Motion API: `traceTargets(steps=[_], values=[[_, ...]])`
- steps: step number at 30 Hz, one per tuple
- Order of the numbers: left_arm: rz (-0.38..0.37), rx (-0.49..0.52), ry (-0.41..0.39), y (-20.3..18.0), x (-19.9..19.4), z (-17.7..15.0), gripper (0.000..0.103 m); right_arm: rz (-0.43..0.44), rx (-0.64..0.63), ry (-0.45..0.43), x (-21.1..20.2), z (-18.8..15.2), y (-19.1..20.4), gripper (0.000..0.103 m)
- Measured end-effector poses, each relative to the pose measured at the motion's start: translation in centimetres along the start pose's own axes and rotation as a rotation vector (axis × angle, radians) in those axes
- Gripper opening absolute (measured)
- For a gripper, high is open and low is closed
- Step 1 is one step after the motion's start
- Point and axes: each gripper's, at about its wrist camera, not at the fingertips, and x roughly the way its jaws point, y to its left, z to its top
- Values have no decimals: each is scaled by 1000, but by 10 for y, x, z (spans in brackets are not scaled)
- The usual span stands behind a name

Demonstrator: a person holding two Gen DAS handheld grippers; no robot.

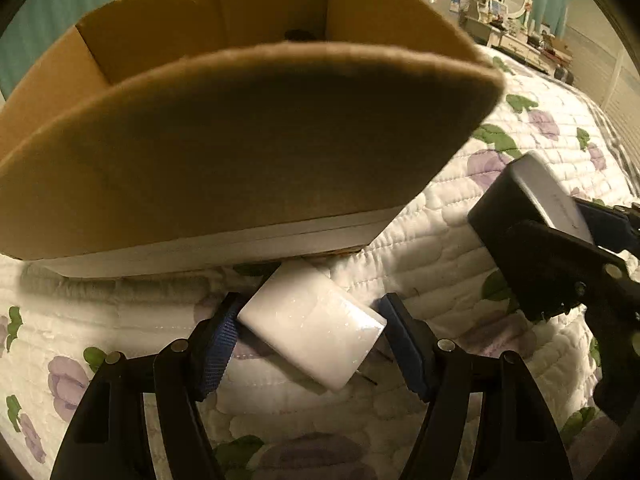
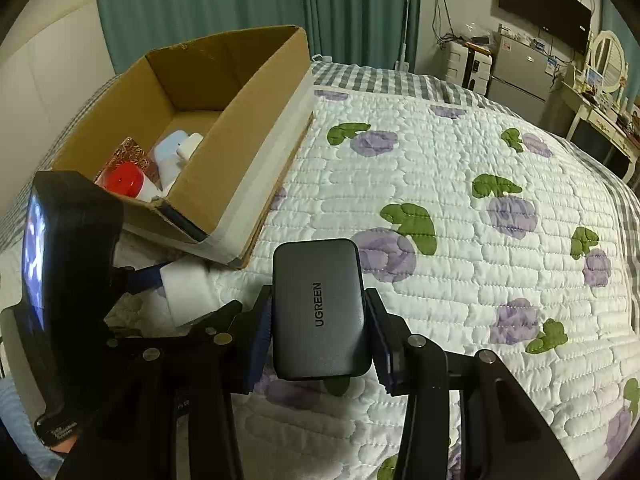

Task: Organize rigid objects
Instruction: 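Grasp the white charger with the left gripper while the right holds the UGREEN power bank, then lower the white charger and UGREEN power bank into the box and release both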

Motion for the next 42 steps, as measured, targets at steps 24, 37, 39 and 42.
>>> traceTargets(steps=[24, 37, 39, 42], values=[[-59, 6, -217, 60, -131, -27, 66, -35, -35, -144, -82, -7, 29, 41], [-18, 18, -393, 83, -193, 34, 66, -15, -98, -319, -134, 61, 61, 41], [-7, 16, -407, 90, -194, 47, 66, 0, -101, -338, -133, 75, 63, 41], [15, 24, -420, 99, -191, 67, 66, 24, -99, -366, -125, 96, 64, 41]])
